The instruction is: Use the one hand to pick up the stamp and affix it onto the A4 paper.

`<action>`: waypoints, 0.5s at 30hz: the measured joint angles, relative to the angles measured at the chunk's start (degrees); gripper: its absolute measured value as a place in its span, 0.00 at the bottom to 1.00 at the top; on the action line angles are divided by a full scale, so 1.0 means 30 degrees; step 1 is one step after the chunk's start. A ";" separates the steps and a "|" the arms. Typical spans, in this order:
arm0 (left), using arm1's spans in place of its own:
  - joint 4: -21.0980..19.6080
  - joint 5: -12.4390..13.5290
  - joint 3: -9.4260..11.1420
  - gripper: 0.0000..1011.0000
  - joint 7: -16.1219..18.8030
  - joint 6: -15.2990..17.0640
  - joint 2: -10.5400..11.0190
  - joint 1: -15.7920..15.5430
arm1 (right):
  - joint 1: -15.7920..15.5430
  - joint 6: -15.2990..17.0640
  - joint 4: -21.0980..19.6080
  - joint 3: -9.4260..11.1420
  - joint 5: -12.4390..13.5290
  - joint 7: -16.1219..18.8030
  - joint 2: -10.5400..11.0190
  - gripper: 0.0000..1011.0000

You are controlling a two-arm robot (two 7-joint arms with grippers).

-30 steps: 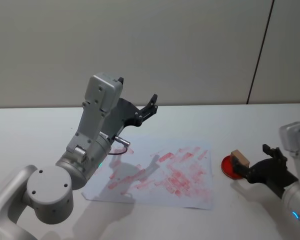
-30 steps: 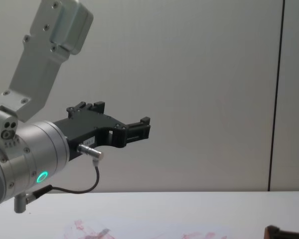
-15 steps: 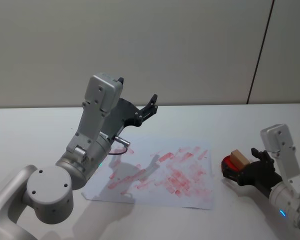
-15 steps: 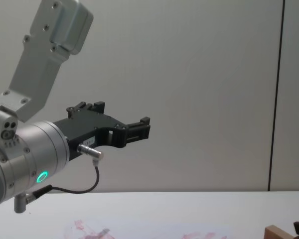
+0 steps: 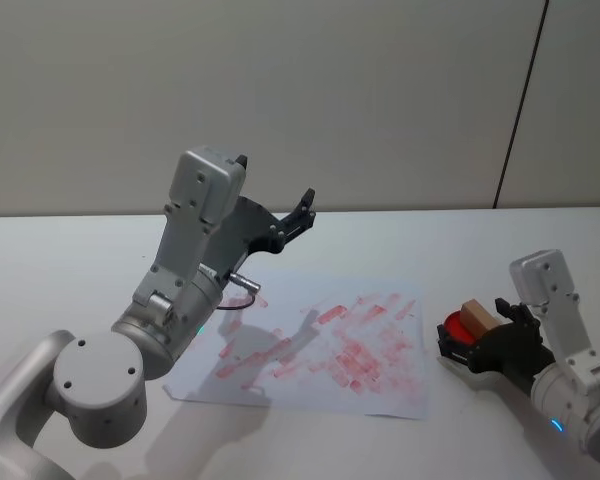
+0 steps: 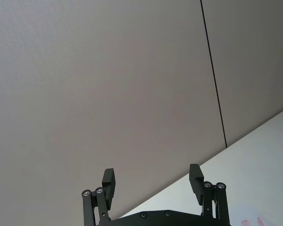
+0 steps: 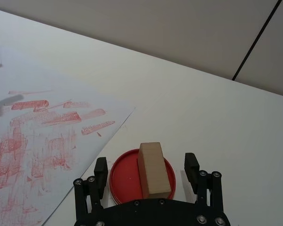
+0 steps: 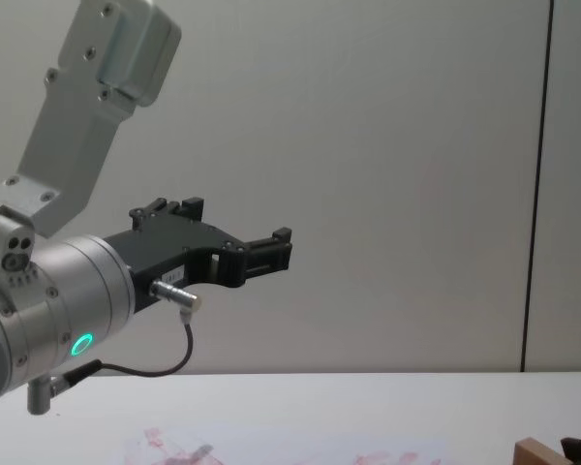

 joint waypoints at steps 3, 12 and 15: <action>0.0001 0.0000 0.0000 0.99 0.0000 0.0000 0.0001 0.0000 | 0.0056 0.0000 0.0091 -0.0023 -0.0056 0.0024 -0.0041 0.99; 0.0000 0.0000 0.0000 0.99 0.0000 -0.0001 0.0000 0.0000 | 0.0124 0.0000 0.0205 -0.0046 -0.0125 0.0055 -0.0089 0.98; 0.0000 0.0000 0.0000 0.99 -0.0001 -0.0001 0.0000 0.0001 | 0.0139 0.0000 0.0234 -0.0053 -0.0143 0.0064 -0.0100 0.92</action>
